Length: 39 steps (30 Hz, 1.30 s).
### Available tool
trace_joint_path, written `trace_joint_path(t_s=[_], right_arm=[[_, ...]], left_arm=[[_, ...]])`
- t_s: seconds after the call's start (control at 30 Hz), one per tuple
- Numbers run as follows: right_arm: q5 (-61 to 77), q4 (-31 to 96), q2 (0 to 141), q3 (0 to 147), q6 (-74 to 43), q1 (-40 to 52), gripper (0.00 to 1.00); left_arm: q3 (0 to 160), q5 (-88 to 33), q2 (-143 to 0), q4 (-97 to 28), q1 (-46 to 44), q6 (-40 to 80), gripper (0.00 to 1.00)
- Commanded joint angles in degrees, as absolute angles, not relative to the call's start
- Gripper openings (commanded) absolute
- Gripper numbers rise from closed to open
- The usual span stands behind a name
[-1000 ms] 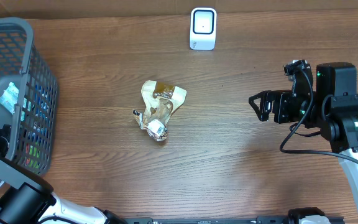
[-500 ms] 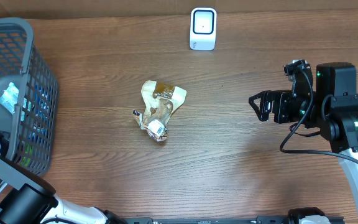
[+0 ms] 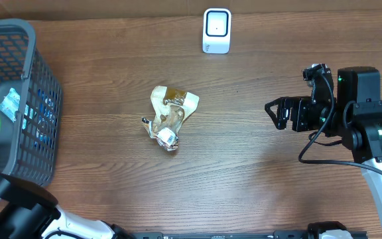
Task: Scan the item barcode
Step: 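Move the left gripper back into the grey basket, then carry the green-topped snack bag out and drop it on the bread bag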
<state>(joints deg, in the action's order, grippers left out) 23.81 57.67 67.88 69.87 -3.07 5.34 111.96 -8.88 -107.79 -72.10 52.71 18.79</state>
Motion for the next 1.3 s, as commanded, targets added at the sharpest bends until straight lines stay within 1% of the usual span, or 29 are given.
trace_joint_path(t_s=[0.0, 0.1, 0.23, 0.33, 0.5, 0.53, 0.57, 0.67, 0.7, 0.77, 0.97, 1.0, 1.03, 1.07, 1.17, 1.2, 1.27], right_arm=[[25.2, 57.4, 67.6, 71.3, -3.5, 5.5, 1.00], [25.4, 57.4, 67.6, 71.3, -3.5, 5.5, 1.00], [25.4, 57.4, 67.6, 71.3, -3.5, 5.5, 1.00], [25.4, 57.4, 67.6, 71.3, -3.5, 5.5, 1.00], [25.4, 57.3, 67.6, 71.3, -3.5, 5.5, 1.00], [25.4, 57.3, 67.6, 71.3, -3.5, 5.5, 1.00], [25.4, 57.2, 67.6, 71.3, -3.5, 5.5, 1.00], [25.4, 57.2, 67.6, 71.3, -3.5, 5.5, 1.00], [25.6, 57.2, 67.6, 71.3, -3.5, 5.5, 1.00], [25.8, 57.2, 67.6, 71.3, -3.5, 5.5, 1.00], [25.8, 56.9, 67.6, 71.3, -3.5, 5.5, 1.00], [25.8, 57.0, 67.6, 71.3, -3.5, 5.5, 1.00], [25.8, 57.2, 67.6, 71.3, -3.5, 5.5, 1.00], [25.8, 57.4, 67.6, 71.3, -3.5, 5.5, 1.00], [25.8, 57.4, 67.6, 71.3, -3.5, 5.5, 1.00], [25.8, 57.4, 67.6, 71.3, -3.5, 5.5, 1.00], [25.8, 57.4, 67.6, 71.3, -3.5, 5.5, 1.00]], left_arm=[[119.7, -10.9, -102.8, -75.2, 50.9, 13.9, 0.04], [122.3, -16.3, -98.3, -75.4, 48.7, 7.9, 0.04], [122.7, -21.8, -91.5, -75.6, 43.5, 1.3, 0.04], [122.7, -22.1, -88.3, -78.1, 35.0, -3.6, 0.04], [121.0, -22.1, -89.2, -83.6, 24.2, -4.4, 0.04], [119.7, -22.1, -89.7, -84.2, 21.1, -4.5, 0.04], [116.8, -22.1, -90.4, -83.7, 16.1, -4.0, 0.04], [106.8, -19.8, -91.9, -79.8, 5.7, -1.5, 0.04], [101.1, -13.5, -93.0, -77.6, 2.1, 2.9, 0.04], [95.2, -9.9, -94.0, -74.5, -0.2, 6.2, 0.04], [76.8, -10.3, -97.9, -55.9, -4.3, 6.2, 0.04], [75.6, -10.3, -98.5, -54.5, -4.5, 6.2, 0.06], [74.8, -10.3, -99.2, -53.7, -4.6, 6.2, 0.23], [74.8, -10.4, -99.9, -53.7, -4.5, 6.3, 0.37], [77.3, -11.3, -99.6, -55.5, -4.4, 6.2, 0.63], [79.8, -11.5, -99.6, -57.4, -4.4, 6.2, 0.66], [86.4, -11.4, -99.6, -62.0, -4.1, 6.2, 0.67]])
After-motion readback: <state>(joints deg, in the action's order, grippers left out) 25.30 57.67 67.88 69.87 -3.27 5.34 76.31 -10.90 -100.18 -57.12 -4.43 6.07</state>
